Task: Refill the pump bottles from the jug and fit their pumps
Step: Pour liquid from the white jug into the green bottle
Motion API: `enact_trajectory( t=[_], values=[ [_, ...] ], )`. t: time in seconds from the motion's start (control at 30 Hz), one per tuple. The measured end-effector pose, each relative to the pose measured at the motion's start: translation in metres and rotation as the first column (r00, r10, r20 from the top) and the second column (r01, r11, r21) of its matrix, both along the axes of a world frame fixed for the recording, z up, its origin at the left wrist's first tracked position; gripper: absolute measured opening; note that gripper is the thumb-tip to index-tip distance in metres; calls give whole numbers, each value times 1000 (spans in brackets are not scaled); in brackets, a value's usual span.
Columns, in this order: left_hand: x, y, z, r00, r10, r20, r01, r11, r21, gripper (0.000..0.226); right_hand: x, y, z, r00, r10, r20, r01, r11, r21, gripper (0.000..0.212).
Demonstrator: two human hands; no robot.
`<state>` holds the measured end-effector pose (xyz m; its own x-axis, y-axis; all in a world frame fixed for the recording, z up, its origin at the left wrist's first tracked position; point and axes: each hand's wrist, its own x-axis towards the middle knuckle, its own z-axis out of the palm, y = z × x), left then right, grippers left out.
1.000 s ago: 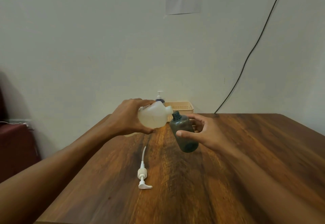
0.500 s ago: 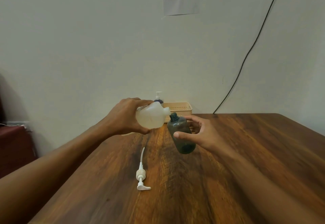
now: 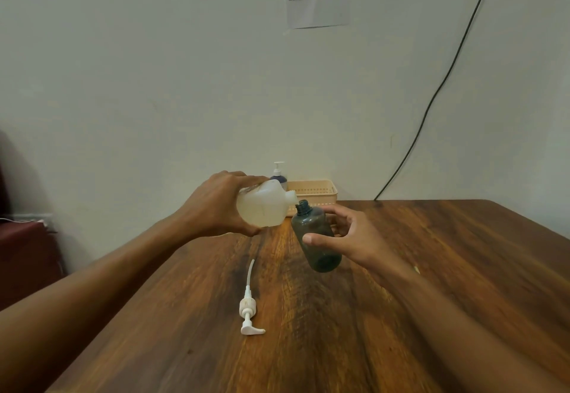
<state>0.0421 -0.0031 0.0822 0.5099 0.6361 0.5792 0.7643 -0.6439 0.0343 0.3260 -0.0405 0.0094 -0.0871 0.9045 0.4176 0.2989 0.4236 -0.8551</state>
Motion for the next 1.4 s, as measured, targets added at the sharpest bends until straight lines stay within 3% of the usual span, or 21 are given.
enact_trajectory(
  t=[0.43, 0.67, 1.4],
  values=[
    [-1, 1, 0, 1000, -9, -9, 9, 1000, 11, 97, -2, -2, 0, 1000, 16, -15, -16, 1000, -9, 64],
    [0, -1, 2, 1000, 9, -15, -9, 1000, 4, 98, -1, -2, -1, 1000, 10, 2, -10, 1000, -1, 54],
    [-2, 0, 5, 999, -14, -38, 15, 1000, 22, 95, -1, -1, 0, 1000, 12, -19, -12, 1000, -10, 55]
  ],
)
